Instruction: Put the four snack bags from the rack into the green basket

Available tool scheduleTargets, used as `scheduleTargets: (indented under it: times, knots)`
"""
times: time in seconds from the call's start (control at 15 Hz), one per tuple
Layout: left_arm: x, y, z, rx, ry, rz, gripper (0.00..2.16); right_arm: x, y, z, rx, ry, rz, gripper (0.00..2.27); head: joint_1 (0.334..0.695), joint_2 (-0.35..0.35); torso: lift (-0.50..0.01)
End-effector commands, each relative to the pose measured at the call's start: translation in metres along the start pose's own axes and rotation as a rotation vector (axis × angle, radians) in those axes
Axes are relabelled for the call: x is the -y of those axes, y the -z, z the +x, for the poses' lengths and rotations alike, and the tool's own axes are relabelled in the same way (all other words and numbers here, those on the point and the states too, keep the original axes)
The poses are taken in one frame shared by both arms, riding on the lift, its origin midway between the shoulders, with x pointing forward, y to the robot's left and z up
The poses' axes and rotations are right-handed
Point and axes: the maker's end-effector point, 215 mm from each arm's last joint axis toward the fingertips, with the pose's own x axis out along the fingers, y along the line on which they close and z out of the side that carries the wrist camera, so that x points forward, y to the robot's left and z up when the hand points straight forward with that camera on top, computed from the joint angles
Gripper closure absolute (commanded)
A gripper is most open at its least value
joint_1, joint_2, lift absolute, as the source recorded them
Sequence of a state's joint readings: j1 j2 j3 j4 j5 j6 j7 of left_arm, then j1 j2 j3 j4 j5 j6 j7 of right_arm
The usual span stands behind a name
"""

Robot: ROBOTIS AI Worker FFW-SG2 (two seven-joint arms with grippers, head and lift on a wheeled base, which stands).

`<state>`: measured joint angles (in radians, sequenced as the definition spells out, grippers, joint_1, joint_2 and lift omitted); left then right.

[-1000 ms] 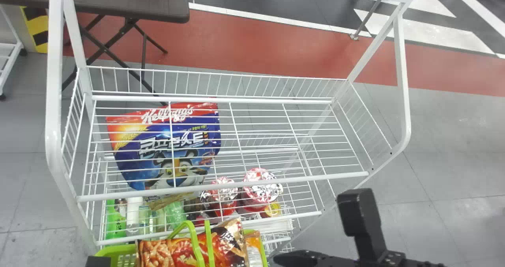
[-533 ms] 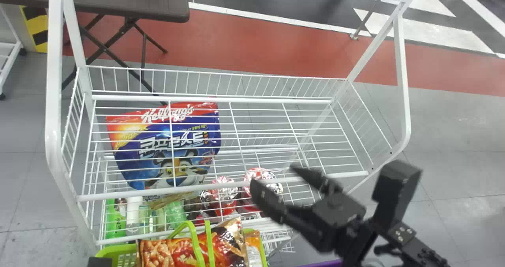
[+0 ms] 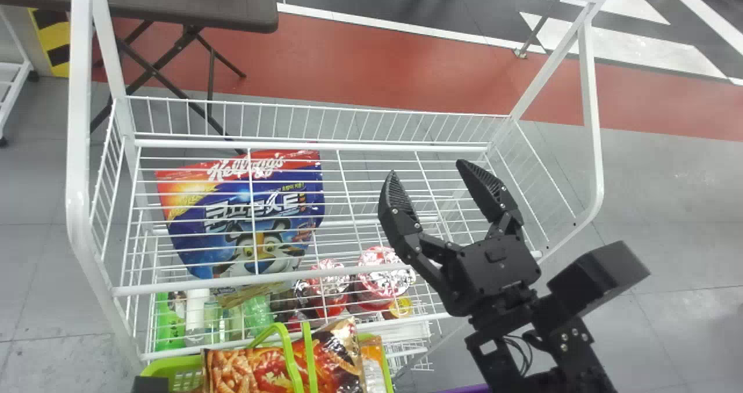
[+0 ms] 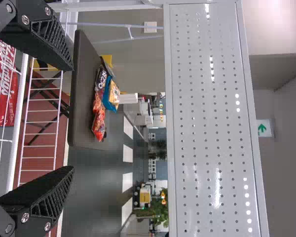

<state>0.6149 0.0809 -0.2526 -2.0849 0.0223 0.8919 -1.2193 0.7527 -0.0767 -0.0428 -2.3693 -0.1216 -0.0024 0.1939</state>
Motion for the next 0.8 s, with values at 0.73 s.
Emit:
scheduleTargets:
  times: [0.73]
  knots:
    - [0.005,0.001,0.002,-0.005,0.007,0.003,2.13,0.002,0.031,0.001,-0.115,0.038,0.033,0.11,0.695,-0.350,-0.006]
